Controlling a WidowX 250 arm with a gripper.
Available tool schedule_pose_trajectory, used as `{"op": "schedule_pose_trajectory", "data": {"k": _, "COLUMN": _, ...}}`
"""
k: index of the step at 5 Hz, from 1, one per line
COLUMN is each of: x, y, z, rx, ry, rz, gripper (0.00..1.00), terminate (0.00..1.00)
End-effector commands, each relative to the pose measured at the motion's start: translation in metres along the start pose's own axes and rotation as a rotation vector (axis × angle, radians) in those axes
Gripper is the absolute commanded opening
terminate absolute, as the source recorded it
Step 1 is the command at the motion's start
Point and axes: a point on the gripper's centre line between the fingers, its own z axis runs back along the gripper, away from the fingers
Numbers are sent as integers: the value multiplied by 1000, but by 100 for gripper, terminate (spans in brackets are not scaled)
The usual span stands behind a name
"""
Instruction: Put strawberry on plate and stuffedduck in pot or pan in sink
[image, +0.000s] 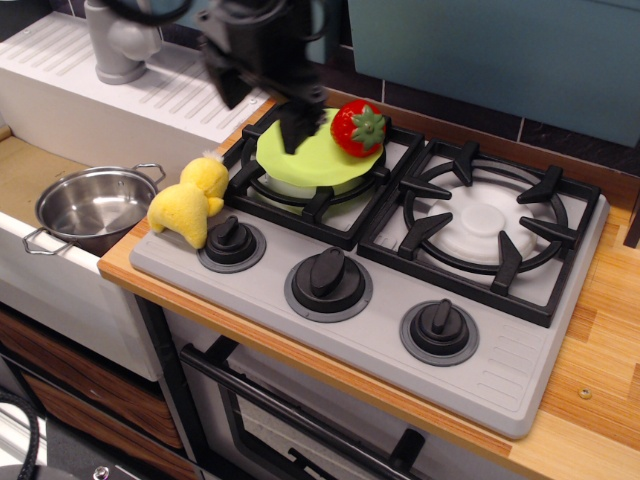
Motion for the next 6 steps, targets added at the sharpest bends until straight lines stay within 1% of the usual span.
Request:
{"op": "schedule_pose_trajectory", "data": {"k": 1, "x": -16, "y": 27, "z": -2, "rx": 3, "ry": -87, "rz": 44, "gripper": 100, "terminate": 0}}
{"op": "schedule_pose_trajectory", "data": {"k": 2, "x": -30, "y": 37, "z": -14, "rx": 2, "ry": -119, "rz": 35, "gripper": 100, "terminate": 0}}
{"op": "schedule_pose_trajectory", "data": {"k": 3, "x": -37, "y": 49, "z": -23, "rx": -4, "ry": -128, "rz": 29, "gripper": 100, "terminate": 0}}
{"op": "schedule_pose_trajectory", "data": {"k": 4, "x": -42, "y": 48, "z": -34, "rx": -23, "ry": -141, "rz": 43, "gripper": 100, "terminate": 0}}
{"op": "schedule_pose_trajectory", "data": {"k": 6, "x": -47, "y": 33, "z": -51, "rx": -50, "ry": -142, "rz": 76, "gripper": 100, "terminate": 0}}
